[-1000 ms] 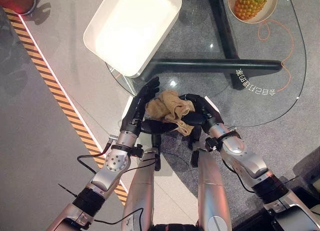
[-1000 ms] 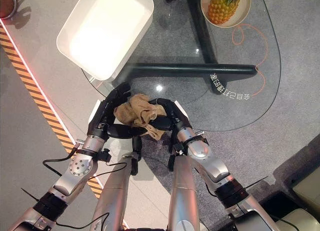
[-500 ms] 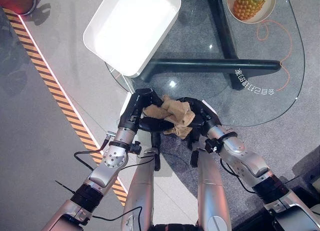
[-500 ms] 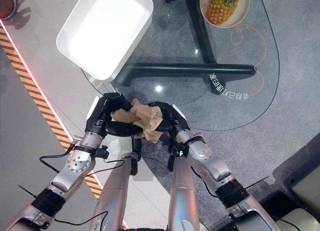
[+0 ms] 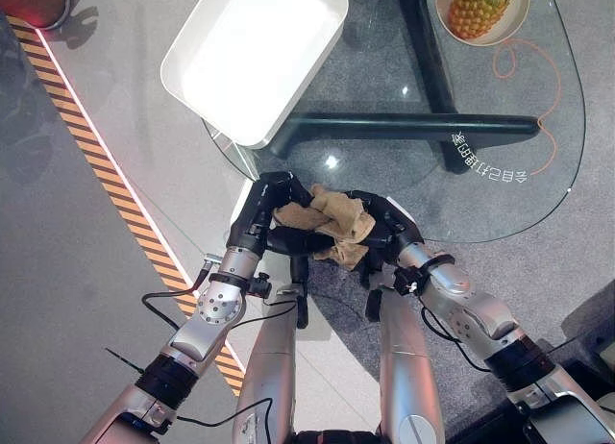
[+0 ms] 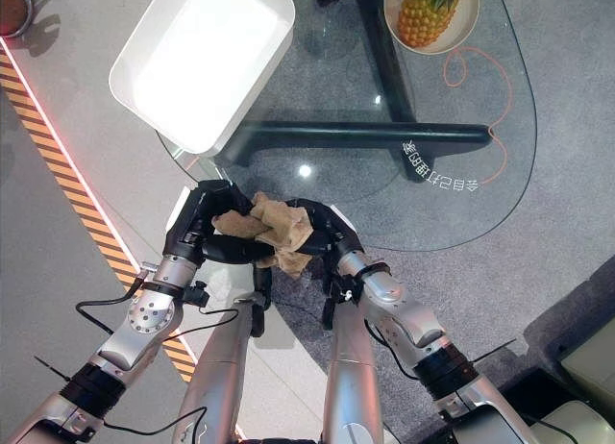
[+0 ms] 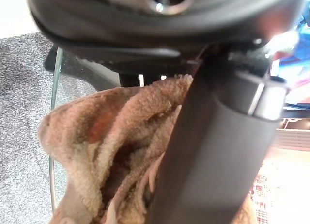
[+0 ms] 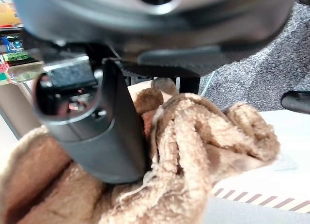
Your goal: Wipe the table with a cloth and put it in the basket.
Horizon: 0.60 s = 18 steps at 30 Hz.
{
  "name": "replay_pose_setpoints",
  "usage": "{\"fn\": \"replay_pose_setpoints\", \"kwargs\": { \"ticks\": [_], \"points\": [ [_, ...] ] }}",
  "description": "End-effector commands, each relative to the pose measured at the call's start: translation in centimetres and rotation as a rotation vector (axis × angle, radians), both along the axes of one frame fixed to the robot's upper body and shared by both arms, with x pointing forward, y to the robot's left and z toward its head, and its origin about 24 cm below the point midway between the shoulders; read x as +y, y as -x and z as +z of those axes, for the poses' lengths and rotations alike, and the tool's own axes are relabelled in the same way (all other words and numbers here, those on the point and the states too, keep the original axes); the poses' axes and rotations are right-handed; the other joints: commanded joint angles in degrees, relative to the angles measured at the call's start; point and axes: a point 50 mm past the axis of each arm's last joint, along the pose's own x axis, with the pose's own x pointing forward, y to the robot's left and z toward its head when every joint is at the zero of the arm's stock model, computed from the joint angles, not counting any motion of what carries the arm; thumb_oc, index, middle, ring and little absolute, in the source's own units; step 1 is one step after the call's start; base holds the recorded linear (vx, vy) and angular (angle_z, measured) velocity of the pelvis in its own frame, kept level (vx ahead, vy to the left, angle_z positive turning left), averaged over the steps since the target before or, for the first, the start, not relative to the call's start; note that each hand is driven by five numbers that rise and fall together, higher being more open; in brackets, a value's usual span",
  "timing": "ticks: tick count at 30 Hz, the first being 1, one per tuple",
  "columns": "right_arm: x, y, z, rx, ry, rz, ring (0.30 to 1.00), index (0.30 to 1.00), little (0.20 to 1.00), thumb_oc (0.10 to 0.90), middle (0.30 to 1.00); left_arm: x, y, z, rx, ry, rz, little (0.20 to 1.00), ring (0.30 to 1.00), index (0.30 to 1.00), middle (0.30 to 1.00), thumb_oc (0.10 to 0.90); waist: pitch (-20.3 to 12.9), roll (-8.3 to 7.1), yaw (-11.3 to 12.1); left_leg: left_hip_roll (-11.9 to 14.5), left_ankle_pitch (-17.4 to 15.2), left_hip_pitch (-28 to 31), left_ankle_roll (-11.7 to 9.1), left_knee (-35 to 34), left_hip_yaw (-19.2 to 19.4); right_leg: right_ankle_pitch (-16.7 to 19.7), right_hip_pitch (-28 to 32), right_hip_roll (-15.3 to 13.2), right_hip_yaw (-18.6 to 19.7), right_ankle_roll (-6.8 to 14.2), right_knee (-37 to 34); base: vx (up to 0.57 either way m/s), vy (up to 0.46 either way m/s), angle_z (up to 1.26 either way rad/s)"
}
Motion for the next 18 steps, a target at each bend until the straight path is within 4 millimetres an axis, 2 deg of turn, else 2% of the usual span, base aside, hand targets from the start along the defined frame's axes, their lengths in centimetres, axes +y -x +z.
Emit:
{"fn": "replay_pose_setpoints", "kwargs": {
  "ticks": [1, 18],
  "points": [
    [7.5, 3.0, 6.4, -0.235, -0.226, 0.448, 0.9, 0.9, 0.9, 0.8, 0.9, -3.5, 1.5, 3.0, -0.185, 0.101, -0.154, 0.2, 0.3, 0.3, 0.3, 0.1, -1.42, -0.49, 1.18, -3.63, 5.01, 2.06, 5.9, -5.45, 3.4, -1.06, 2.51, 5.01, -1.77, -1.01, -1.07, 0.0, 0.0, 0.0],
    [6.4, 2.2, 6.7, -0.259, -0.213, 0.401, 0.9, 0.9, 0.9, 0.8, 0.9, -2.9, 1.2, 3.1, -0.188, 0.1, -0.14, 0.2, 0.3, 0.3, 0.3, 0.1, -1.42, -0.81, 1.3, -3.54, 4.73, 2.63, 6.07, -5.25, 3.61, -0.95, 2.95, 4.9, -2.09, -0.84, -0.79, 0.0, 0.0, 0.0]
  ]
}}
